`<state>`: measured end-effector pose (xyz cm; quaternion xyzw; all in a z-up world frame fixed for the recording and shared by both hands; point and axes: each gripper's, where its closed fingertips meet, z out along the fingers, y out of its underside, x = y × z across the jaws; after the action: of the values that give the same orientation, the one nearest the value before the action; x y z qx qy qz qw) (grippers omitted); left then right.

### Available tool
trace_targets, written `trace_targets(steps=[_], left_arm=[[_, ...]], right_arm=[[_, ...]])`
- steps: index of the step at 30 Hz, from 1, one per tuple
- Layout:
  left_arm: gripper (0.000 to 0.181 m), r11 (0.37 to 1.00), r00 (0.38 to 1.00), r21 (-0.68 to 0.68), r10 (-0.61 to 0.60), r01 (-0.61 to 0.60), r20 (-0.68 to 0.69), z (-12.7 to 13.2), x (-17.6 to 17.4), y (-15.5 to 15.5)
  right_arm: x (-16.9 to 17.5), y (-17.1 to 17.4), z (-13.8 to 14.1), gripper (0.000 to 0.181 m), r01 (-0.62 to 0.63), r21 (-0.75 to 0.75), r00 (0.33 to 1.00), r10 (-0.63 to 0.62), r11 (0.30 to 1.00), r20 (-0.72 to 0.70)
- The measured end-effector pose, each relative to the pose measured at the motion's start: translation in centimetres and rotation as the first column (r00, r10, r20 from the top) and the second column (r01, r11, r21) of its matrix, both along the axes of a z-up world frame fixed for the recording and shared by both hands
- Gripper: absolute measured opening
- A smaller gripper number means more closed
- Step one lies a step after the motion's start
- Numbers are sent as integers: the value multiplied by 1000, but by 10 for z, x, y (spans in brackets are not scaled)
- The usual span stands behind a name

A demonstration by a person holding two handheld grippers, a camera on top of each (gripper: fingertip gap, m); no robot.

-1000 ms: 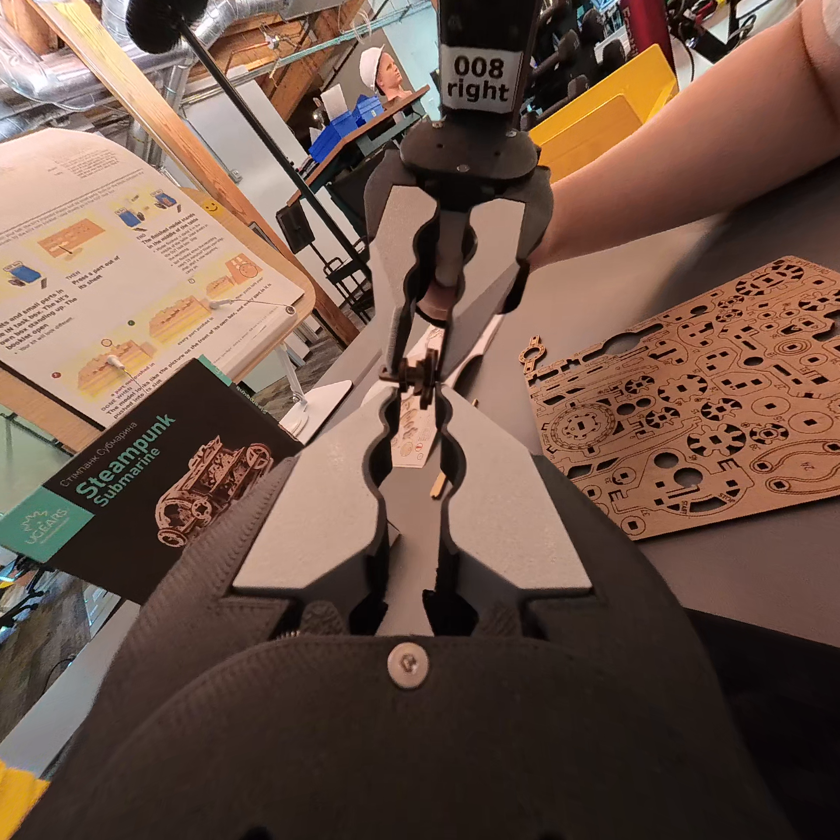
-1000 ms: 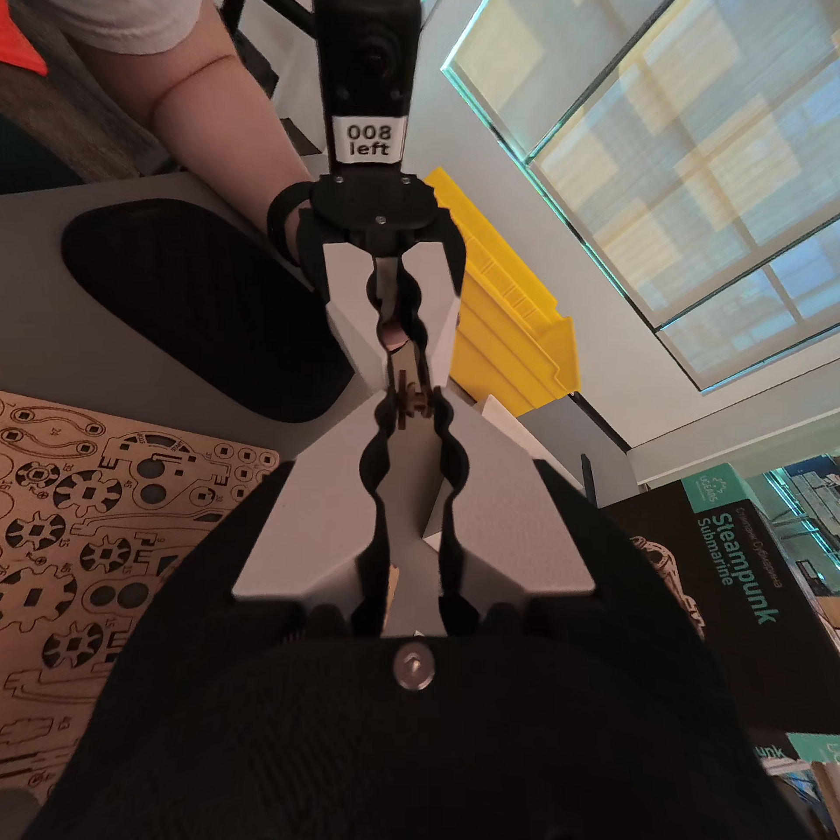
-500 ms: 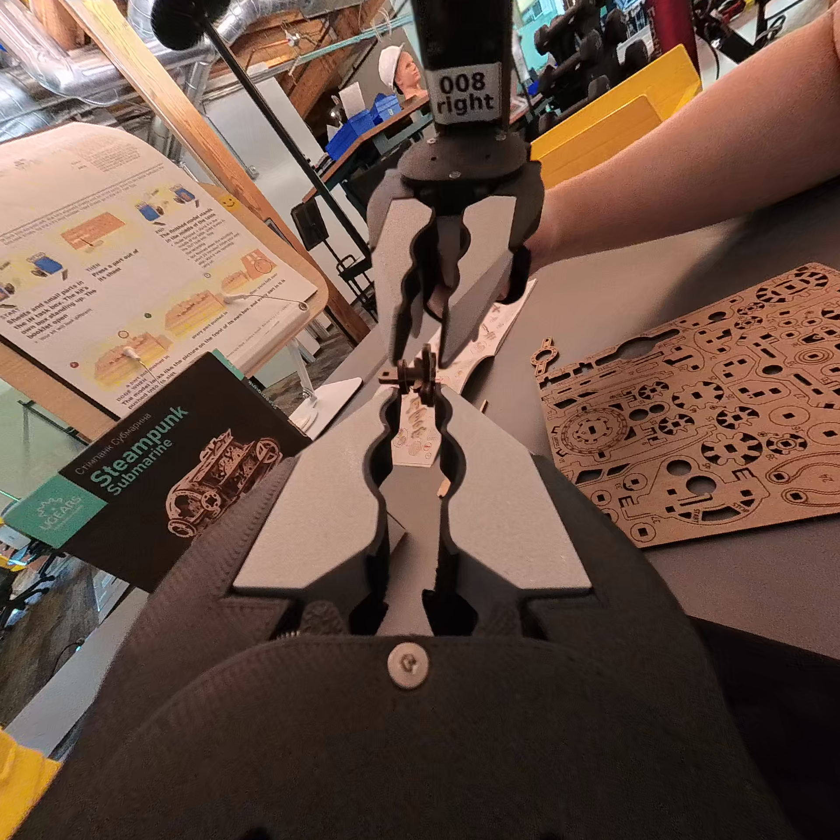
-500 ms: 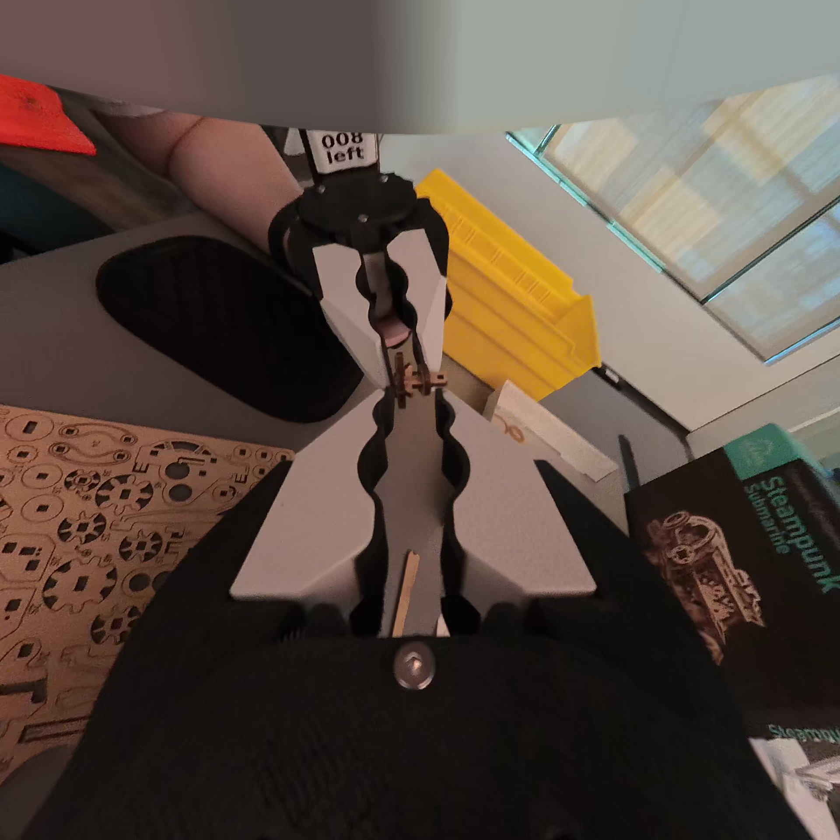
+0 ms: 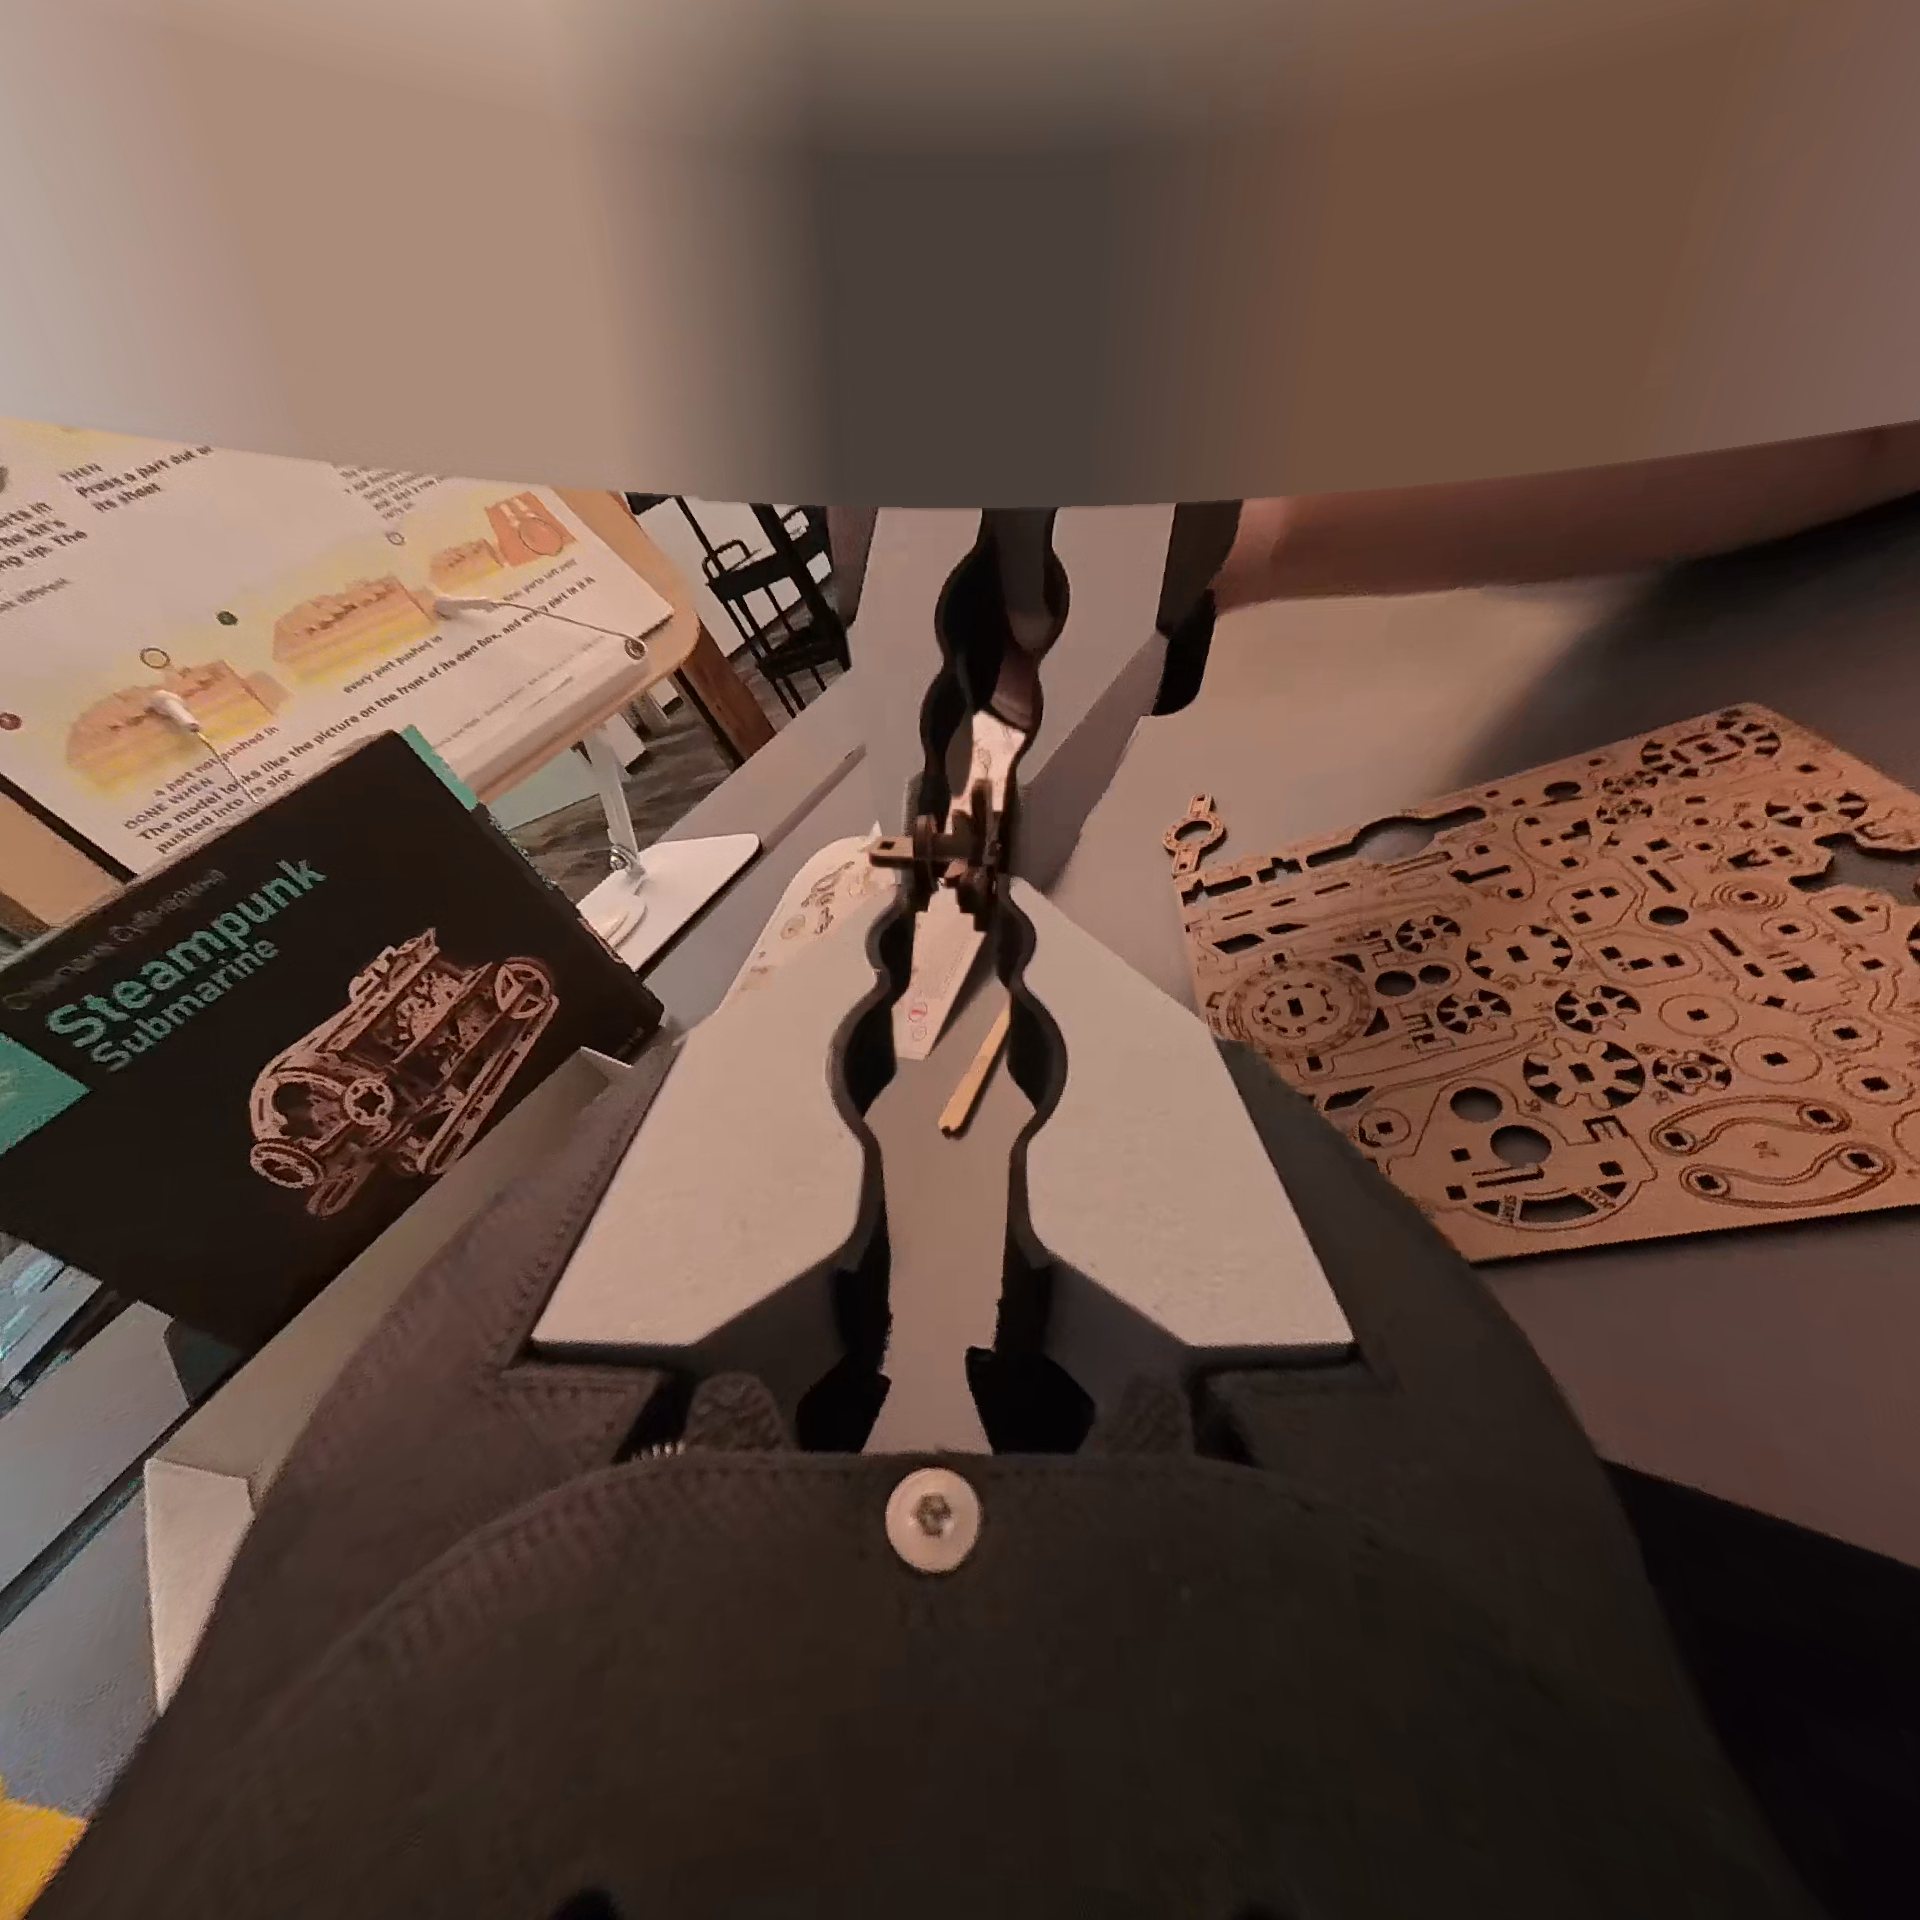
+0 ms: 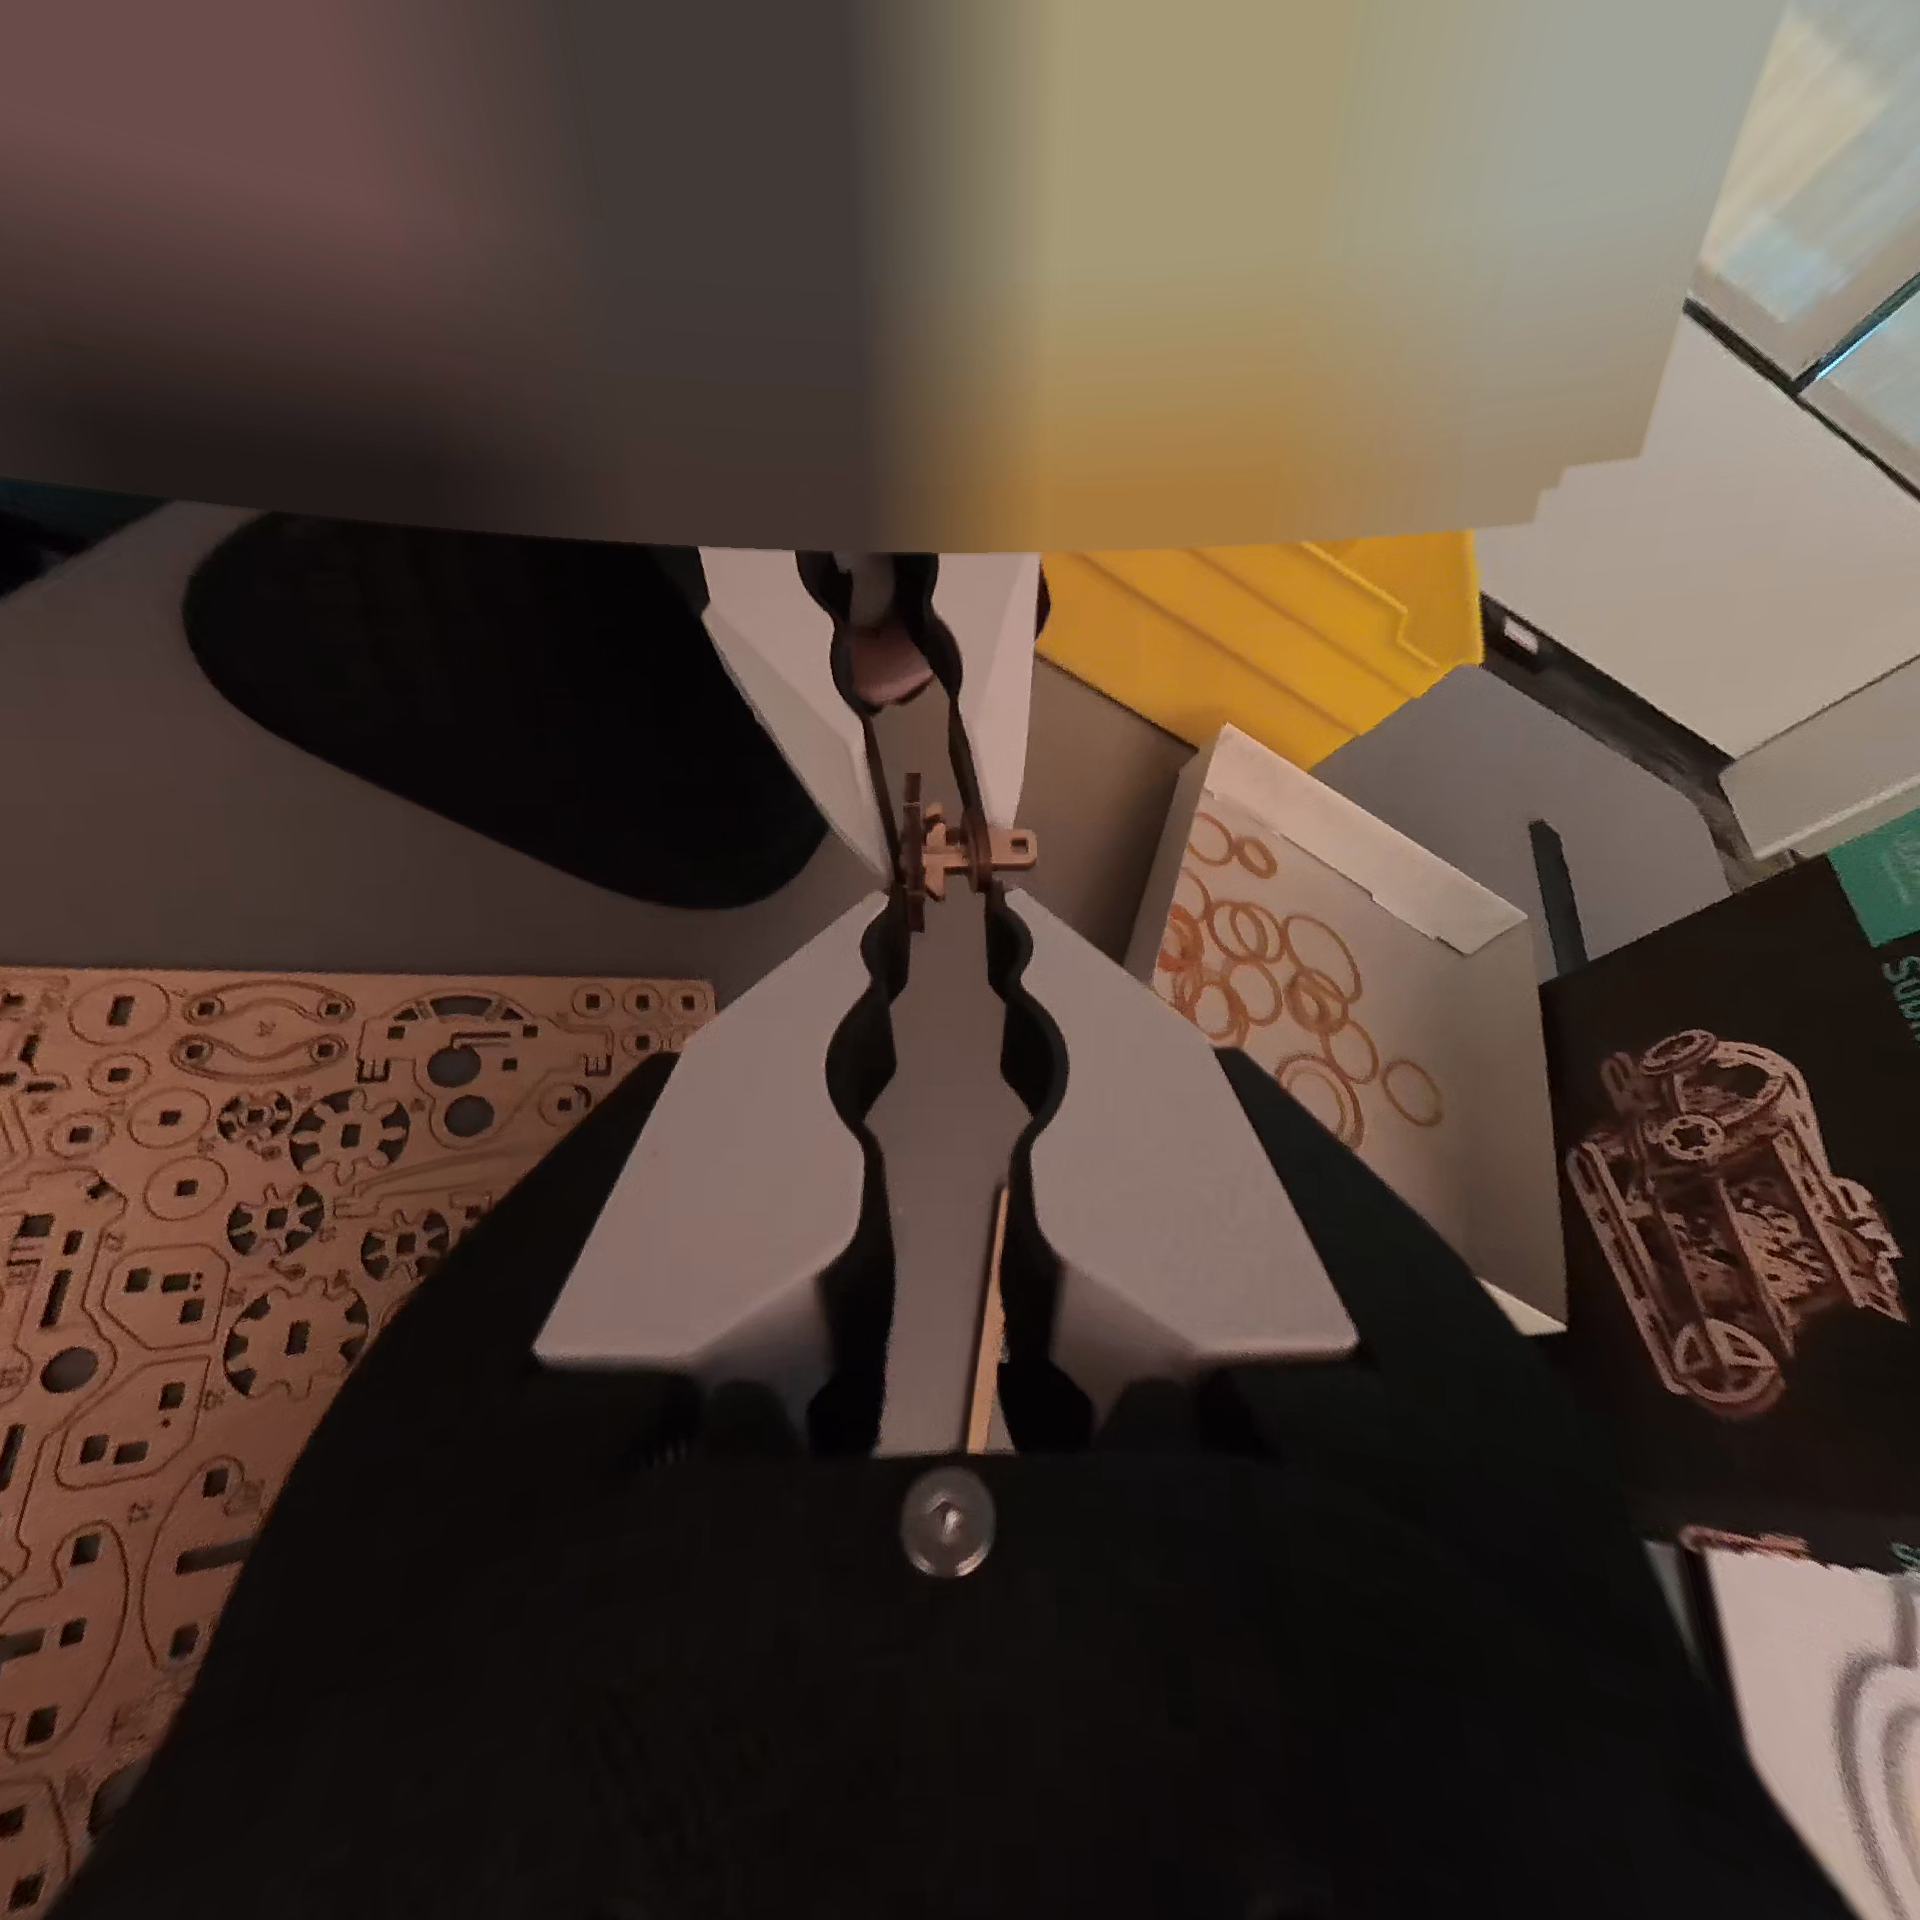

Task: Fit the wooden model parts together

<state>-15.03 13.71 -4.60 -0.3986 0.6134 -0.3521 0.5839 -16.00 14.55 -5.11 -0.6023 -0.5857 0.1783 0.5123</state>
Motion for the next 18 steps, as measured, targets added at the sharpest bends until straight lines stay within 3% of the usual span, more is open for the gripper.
trace_targets(steps=[4,7,10,18], left_arm=[[20,1000,998,-27,8,-6,57,10,-2,2],[16,1000,997,-28,-5,7,74,14,-4,0],[1,998,999,59,-10,7,52,9,-3,-5],[1,978,997,200,57,-65,44,4,-2,1]], right_arm=[[-2,-2,10,13,-53,1,987,53,999,-150],[-1,-5,17,13,-81,141,969,111,987,-220],[-1,-5,16,14,-78,217,976,119,973,-182],[2,4,9,16,-31,237,996,51,971,-79]])
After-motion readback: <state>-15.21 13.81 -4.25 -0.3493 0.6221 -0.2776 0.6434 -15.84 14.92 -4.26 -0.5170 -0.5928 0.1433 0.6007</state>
